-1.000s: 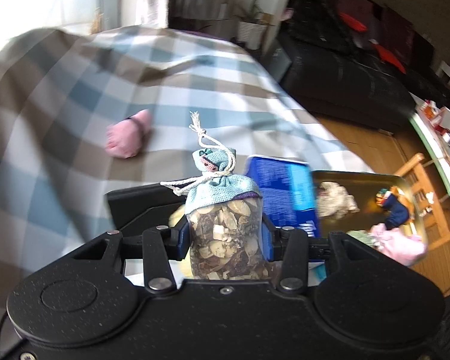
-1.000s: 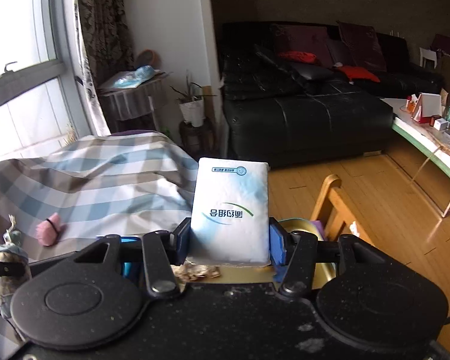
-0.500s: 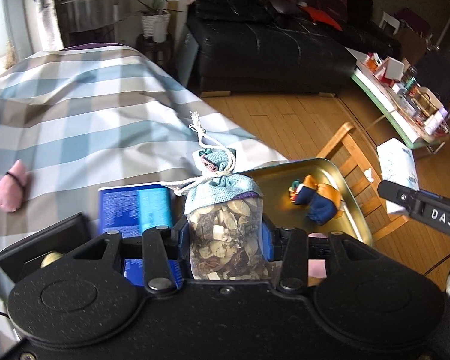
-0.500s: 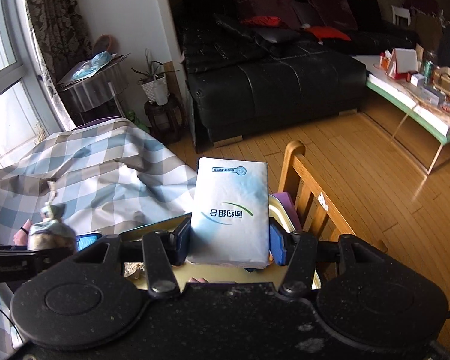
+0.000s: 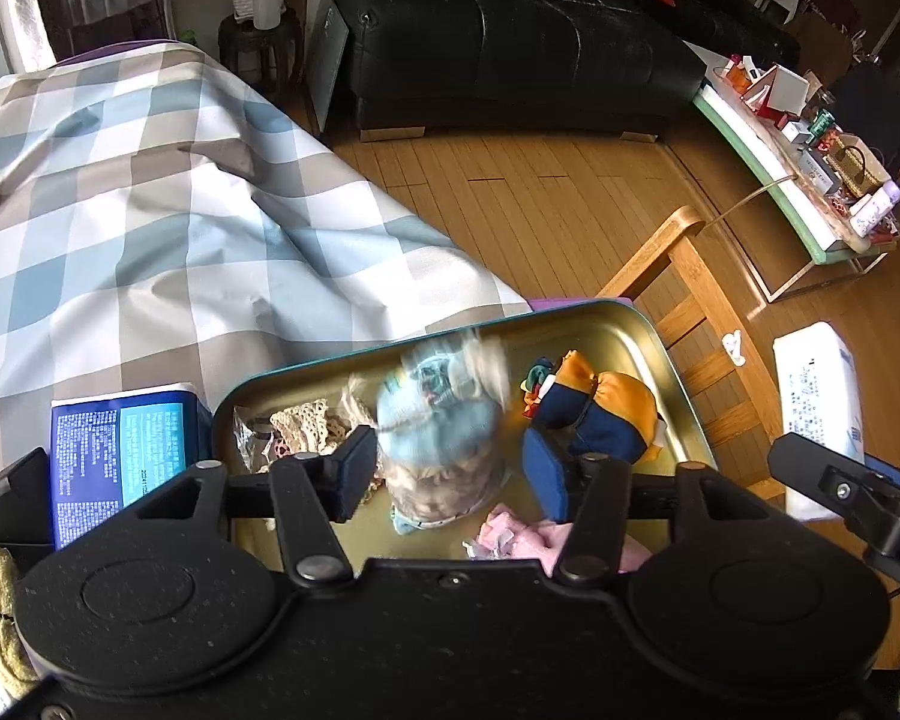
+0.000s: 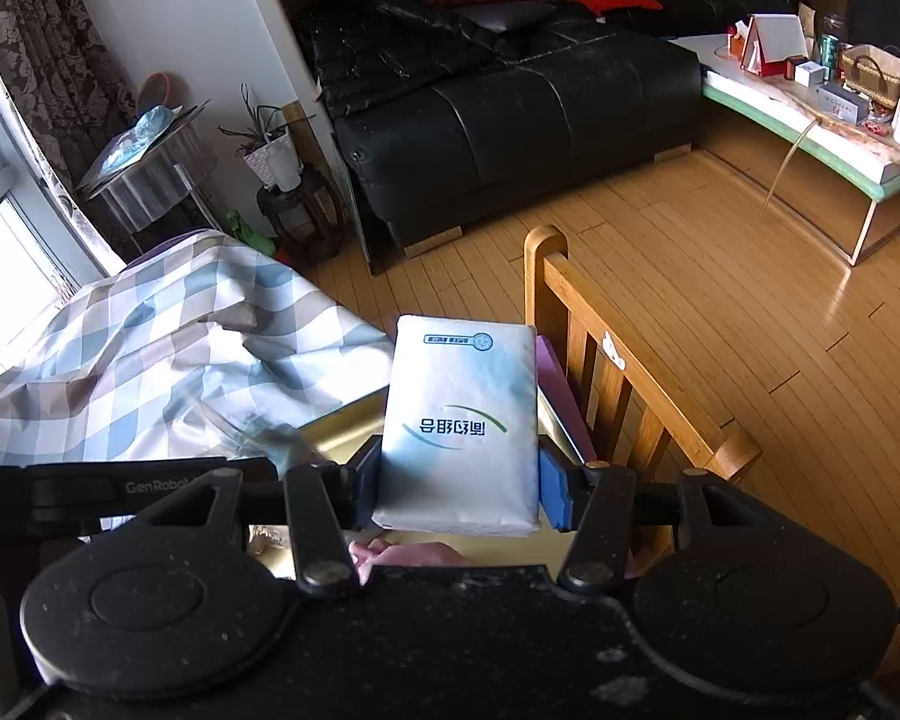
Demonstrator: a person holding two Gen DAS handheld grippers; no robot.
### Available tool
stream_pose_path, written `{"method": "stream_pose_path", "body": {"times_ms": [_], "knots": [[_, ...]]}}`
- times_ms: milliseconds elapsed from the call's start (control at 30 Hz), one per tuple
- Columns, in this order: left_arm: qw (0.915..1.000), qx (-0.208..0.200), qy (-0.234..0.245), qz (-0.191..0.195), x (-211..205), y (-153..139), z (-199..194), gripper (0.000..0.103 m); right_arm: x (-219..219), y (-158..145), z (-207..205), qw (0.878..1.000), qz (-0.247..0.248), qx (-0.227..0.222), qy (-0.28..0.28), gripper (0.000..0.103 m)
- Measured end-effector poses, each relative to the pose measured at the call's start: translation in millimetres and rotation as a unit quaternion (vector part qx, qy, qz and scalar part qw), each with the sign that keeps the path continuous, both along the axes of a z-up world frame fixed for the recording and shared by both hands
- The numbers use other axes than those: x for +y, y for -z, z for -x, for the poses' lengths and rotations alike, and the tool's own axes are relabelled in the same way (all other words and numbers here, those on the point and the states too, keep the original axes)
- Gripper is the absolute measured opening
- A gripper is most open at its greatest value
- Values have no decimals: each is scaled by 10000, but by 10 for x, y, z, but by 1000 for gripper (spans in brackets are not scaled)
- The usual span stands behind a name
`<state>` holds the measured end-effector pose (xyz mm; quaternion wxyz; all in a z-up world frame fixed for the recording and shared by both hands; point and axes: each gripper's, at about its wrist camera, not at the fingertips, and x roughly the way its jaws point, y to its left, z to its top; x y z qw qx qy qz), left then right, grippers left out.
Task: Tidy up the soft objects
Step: 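Carry the sachet and tissue pack over the gold tray and open both grippers, then move both grippers back from the gold tray toward the bed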
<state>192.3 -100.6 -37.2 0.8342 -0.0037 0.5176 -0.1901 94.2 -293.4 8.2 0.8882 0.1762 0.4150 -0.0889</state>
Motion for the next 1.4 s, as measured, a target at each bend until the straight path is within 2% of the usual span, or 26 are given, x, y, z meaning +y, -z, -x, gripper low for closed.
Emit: {"method": "stream_pose_path", "body": {"times_ms": [267, 367, 600, 667, 800, 1133, 1300, 1400], "knots": [[9998, -10, -147, -100, 161, 30, 48, 61, 35, 5, -4, 9999, 67, 90, -30, 53], [9997, -13, -197, -132, 227, 33, 72, 62, 36, -7, -12, 9999, 145, 83, 20, 65], [9994, -171, -174, -262, 289, -10, 173, 64, 58, 1, -14, 9998, 164, 100, 24, 65], [9990, -260, -206, -304, 304, -26, 211, 74, 70, 2, -16, 9998, 185, 111, 6, 65], [9980, -403, -233, -417, 334, -54, 282, 74, 75, 3, -11, 9997, 198, 121, -10, 66], [9974, -406, -315, -505, 507, -38, 459, 74, 138, -10, -28, 9996, 247, 123, -96, 72], [9955, -458, -510, -653, 669, -23, 565, 75, 212, -36, -32, 9992, 326, 70, -211, 73], [9950, -445, -641, -616, 825, -25, 620, 75, 276, -71, -15, 9987, 399, -53, -310, 76]]}}
